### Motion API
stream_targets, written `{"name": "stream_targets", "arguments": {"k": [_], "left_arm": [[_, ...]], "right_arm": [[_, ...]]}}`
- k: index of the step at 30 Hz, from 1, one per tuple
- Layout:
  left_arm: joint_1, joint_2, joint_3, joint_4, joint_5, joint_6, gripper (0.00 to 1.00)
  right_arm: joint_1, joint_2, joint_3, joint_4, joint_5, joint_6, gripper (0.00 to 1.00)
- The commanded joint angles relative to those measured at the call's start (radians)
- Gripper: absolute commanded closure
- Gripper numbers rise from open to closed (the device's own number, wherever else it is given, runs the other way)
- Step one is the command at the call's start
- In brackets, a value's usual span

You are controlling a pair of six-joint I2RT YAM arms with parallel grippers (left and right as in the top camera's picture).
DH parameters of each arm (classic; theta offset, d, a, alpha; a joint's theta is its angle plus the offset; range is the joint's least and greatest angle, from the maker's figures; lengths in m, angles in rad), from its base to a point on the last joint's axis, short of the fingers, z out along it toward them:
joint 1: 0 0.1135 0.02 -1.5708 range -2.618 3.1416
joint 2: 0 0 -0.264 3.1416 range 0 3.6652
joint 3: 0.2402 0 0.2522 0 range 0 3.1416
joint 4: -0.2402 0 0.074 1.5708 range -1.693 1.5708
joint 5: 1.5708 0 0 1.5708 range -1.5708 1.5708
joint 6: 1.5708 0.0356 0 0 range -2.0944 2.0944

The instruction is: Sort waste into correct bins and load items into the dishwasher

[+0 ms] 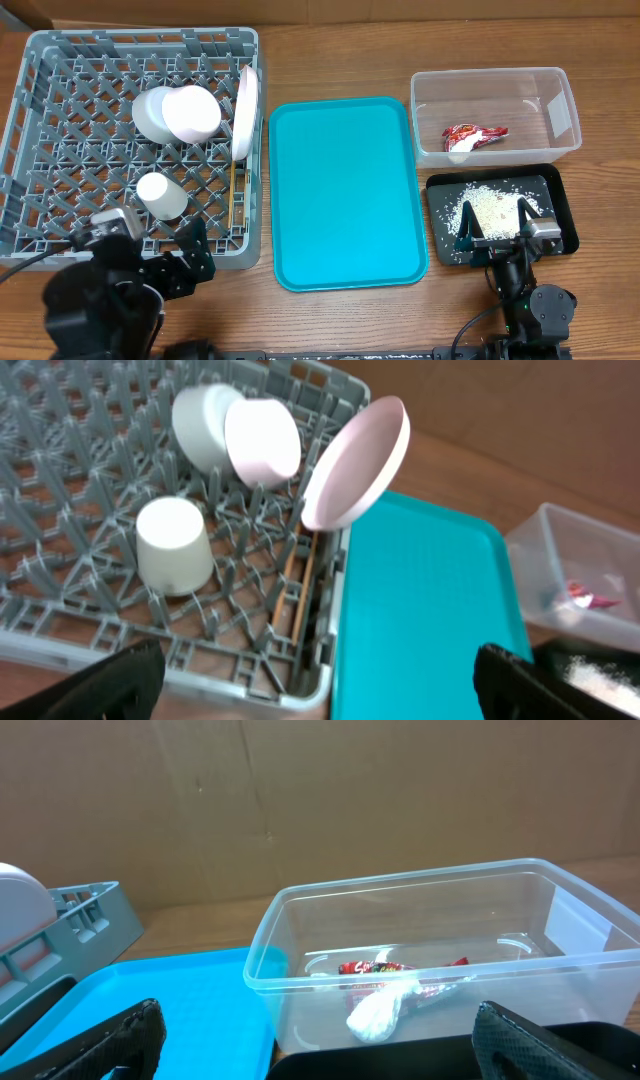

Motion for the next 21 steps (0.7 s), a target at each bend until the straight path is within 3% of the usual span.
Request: {"name": "stream_targets", "arguments": {"k": [1, 12, 21], "left_arm": [[-0.052, -0.117, -0.162, 0.109, -0.106, 0.066, 0.00], [-0.123, -0.430, -0.739, 0.740, -0.098, 0.065, 0.00], [-0.124, -0.505, -0.968, 1.033, -0.119, 0.066, 0.00]], "right_arm": [[0.005, -0.009, -0.010, 0.004, -0.006, -0.007, 0.00], [0.005, -0.009, -0.010, 0.004, -0.006, -0.007, 0.00], [0.005, -0.009, -0.010, 0.004, -0.006, -0.007, 0.00]]}}
